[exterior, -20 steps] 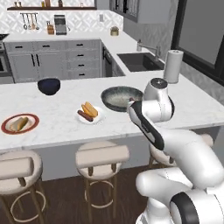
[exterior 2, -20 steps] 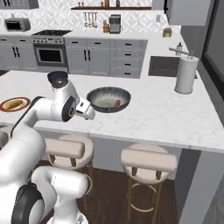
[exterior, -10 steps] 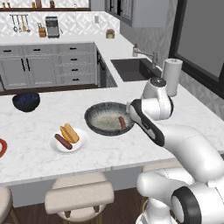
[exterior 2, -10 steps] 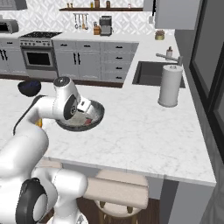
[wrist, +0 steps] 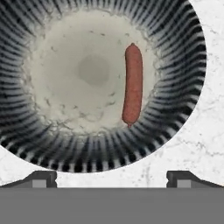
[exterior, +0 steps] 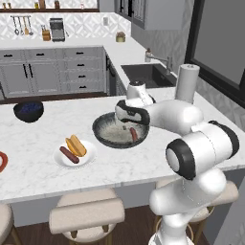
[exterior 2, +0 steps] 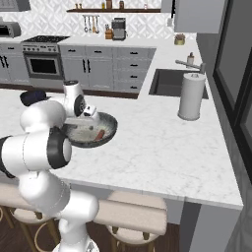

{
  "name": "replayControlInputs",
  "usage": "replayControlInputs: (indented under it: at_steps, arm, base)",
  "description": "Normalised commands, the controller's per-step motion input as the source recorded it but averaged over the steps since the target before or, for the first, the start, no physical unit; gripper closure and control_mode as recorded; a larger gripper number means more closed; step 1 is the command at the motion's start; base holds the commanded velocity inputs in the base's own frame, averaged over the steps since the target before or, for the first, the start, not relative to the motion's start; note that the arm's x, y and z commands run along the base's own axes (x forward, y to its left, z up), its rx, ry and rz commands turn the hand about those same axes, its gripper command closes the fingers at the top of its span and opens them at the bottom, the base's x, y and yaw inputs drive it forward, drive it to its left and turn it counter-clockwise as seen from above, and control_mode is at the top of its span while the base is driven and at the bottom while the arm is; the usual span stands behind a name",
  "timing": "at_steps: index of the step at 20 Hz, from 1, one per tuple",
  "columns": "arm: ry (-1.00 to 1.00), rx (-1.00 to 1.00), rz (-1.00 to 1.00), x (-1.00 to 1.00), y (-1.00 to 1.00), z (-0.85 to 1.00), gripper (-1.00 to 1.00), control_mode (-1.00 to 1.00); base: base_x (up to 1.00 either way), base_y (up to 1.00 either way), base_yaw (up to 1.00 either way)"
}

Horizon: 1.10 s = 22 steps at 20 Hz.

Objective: Place one bun and one sausage from the bowl on each plate.

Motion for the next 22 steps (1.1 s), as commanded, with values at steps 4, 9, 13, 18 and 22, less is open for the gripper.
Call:
replayControlInputs:
  at_steps: [4,9,13,18,22]
  arm:
    - [0.02,-0.07,0.00,0.52,-0.55,-0.65,-1.00,-1.00]
    - [-0.01,-0.12,-0.05,0.49,-0.13,-0.69,-1.00,-1.00]
    - [-0.04,-0.03,-0.05,0.38,0.00,-0.52,-1.00,-1.00]
    - [-0.02,0.00,-0.01,0.26,0.04,-0.18,-1.00,-1.00]
    - [0.00,0.00,0.00,0.00,0.00,-0.21,-1.00,-1.00]
  base:
    - [0.00,0.00,0.00]
    - [0.00,0.00,0.00]
    - [0.00,0.00,0.00]
    - [0.00,0.00,0.00]
    - [0.00,0.00,0.00]
